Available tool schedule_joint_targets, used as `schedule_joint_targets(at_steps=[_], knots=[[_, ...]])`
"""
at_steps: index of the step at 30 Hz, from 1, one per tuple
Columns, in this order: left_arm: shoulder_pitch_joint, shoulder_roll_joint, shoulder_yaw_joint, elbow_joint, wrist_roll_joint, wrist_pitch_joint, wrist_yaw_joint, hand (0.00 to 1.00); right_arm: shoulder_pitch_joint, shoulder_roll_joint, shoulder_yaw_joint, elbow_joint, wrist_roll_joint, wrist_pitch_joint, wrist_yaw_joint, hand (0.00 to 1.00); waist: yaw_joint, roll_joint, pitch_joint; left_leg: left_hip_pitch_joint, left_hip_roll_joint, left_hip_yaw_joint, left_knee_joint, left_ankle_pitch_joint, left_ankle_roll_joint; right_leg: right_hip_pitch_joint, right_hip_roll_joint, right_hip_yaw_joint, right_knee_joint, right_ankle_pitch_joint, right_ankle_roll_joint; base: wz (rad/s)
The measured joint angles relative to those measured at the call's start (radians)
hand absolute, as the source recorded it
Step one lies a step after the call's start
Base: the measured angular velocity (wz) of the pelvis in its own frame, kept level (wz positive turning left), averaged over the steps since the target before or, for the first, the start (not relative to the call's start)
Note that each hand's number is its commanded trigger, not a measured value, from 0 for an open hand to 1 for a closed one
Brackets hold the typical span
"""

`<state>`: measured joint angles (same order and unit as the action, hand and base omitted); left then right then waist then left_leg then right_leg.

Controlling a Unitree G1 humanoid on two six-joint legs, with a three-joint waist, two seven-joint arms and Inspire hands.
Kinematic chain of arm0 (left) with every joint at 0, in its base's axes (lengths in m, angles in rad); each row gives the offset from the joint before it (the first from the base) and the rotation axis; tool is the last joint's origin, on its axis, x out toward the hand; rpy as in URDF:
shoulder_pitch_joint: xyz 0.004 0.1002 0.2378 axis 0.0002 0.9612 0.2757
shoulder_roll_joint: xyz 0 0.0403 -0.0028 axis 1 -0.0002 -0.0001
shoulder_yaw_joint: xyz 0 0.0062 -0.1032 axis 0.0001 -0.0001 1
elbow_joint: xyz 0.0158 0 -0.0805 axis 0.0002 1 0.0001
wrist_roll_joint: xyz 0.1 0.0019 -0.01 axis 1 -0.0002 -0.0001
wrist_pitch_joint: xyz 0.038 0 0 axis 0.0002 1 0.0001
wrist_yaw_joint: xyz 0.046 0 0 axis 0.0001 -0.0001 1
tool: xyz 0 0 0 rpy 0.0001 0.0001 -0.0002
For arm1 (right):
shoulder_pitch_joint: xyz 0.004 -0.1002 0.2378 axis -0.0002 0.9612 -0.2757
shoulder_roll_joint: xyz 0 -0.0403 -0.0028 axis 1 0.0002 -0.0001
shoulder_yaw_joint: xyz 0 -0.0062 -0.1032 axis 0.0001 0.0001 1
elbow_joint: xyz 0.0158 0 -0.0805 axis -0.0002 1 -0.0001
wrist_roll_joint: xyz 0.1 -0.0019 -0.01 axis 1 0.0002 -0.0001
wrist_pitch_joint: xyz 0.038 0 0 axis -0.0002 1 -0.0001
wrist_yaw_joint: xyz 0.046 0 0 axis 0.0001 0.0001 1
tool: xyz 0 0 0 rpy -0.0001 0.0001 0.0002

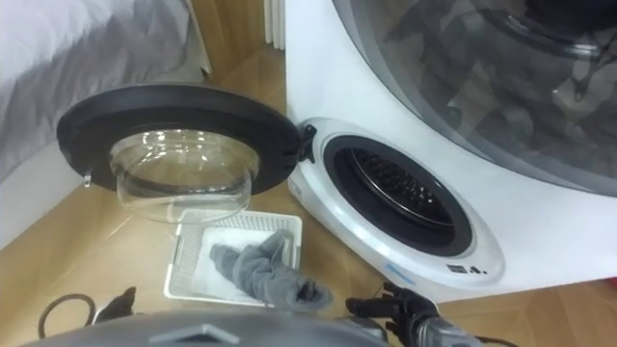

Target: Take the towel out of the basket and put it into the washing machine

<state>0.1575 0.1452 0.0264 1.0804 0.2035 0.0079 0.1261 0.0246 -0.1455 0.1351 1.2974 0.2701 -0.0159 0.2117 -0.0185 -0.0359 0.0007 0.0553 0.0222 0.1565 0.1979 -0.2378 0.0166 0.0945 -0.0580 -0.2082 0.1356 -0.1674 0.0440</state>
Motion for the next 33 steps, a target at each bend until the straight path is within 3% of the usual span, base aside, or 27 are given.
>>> schedule_joint_targets(at_steps=[3, 6, 10, 11, 16, 18, 20, 21, 23, 27, 29, 33], knots=[[-0.03, -0.003, -0.024, 0.0, 0.075, -0.01, 0.0, 0.0, 0.001, -0.001, 0.02, -0.003, -0.002, -0.017, 0.001, 0.0, -0.002, 0.008, -0.0009, -0.026, 0.0, 0.003, 0.008, 0.0, 0.0, -0.024, -0.001, -0.004, 0.004, 0.0, 0.0, 0.0], [-0.089, -0.012, -0.054, 0.001, 0.16, -0.021, 0.0, 0.0, -0.016, -0.001, 0.024, -0.002, -0.01, -0.029, 0.011, 0.0, -0.004, 0.014, 0.004, -0.066, 0.001, -0.005, 0.032, 0.001, 0.001, -0.064, -0.005, -0.006, 0.02, 0.0, 0.0, 0.03], [-0.179, -0.019, -0.11, 0.025, 0.231, -0.063, -0.002, 0.0, -0.085, -0.002, 0.019, 0.027, -0.081, -0.043, 0.015, 0.0, -0.016, 0.019, 0.0094, -0.152, 0.001, -0.004, 0.048, 0.01, 0.007, -0.169, -0.01, 0.004, 0.073, 0.0, -0.001, -0.06], [-0.224, -0.023, -0.138, 0.053, 0.246, -0.068, -0.002, 0.0, -0.107, -0.001, 0.024, 0.031, -0.091, -0.047, 0.01, 0.0, -0.022, 0.018, 0.0174, -0.183, 0.002, -0.005, 0.061, 0.013, 0.008, -0.206, -0.013, 0.005, 0.096, -0.001, -0.001, 0.0], [-0.348, -0.054, -0.21, 0.131, 0.255, -0.099, -0.004, 0.0, -0.204, 0.004, 0.041, 0.044, -0.159, -0.051, -0.005, 0.0, -0.035, 0.023, 0.0389, -0.335, 0.003, -0.002, 0.127, 0.017, 0.016, -0.37, -0.026, 0.013, 0.18, -0.002, -0.003, -0.03], [-0.38, -0.062, -0.219, 0.139, 0.261, -0.112, -0.003, 0.0, -0.226, 0.008, 0.041, 0.044, -0.169, -0.051, -0.016, 0.0, -0.036, 0.025, 0.0425, -0.391, 0.004, 0.004, 0.155, 0.017, 0.017, -0.434, -0.032, 0.016, 0.222, -0.006, -0.01, -0.06], [-0.416, -0.06, -0.227, 0.151, 0.262, -0.121, -0.001, 0.0, -0.261, 0.014, 0.041, 0.036, -0.185, -0.051, -0.027, 0.0, -0.035, 0.025, 0.0492, -0.453, 0.007, 0.005, 0.187, 0.017, 0.017, -0.5, -0.034, 0.019, 0.256, -0.008, -0.013, -0.05], [-0.447, -0.057, -0.23, 0.153, 0.262, -0.122, 0.0, 0.0, -0.28, 0.016, 0.042, 0.033, -0.192, -0.052, -0.031, 0.0, -0.038, 0.026, 0.0636, -0.494, 0.01, 0.005, 0.208, 0.017, 0.017, -0.54, -0.036, 0.02, 0.276, -0.009, -0.015, 0.0], [-0.505, -0.054, -0.252, 0.161, 0.264, -0.124, 0.012, 0.0, -0.324, 0.017, 0.064, 0.02, -0.2, -0.052, -0.047, 0.0, -0.044, 0.028, 0.0699, -0.585, 0.008, 0.006, 0.245, 0.022, 0.023, -0.638, -0.046, 0.021, 0.327, -0.02, -0.033, 0.04], [-0.577, -0.042, -0.318, 0.162, 0.264, -0.129, 0.046, 0.0, -0.369, 0.02, 0.127, -0.018, -0.198, -0.061, -0.068, 0.0, -0.062, 0.029, 0.0804, -0.711, 0.02, 0.007, 0.319, 0.022, 0.023, -0.761, -0.046, 0.03, 0.397, -0.023, -0.045, 0.0], [-0.617, -0.037, -0.349, 0.166, 0.264, -0.139, 0.061, 0.0, -0.392, 0.018, 0.145, -0.041, -0.191, -0.062, -0.071, 0.0, -0.068, 0.029, 0.0941, -0.766, 0.023, 0.007, 0.351, 0.021, 0.024, -0.818, -0.049, 0.034, 0.429, -0.023, -0.054, -0.05], [-0.696, -0.02, -0.383, 0.164, 0.292, -0.156, 0.099, 0.0, -0.407, 0.016, 0.169, -0.119, -0.173, -0.076, -0.092, 0.0, -0.079, 0.028, 0.096, -0.942, 0.037, 0.009, 0.465, 0.014, 0.03, -0.992, -0.06, 0.043, 0.534, -0.039, -0.077, 0.02]])
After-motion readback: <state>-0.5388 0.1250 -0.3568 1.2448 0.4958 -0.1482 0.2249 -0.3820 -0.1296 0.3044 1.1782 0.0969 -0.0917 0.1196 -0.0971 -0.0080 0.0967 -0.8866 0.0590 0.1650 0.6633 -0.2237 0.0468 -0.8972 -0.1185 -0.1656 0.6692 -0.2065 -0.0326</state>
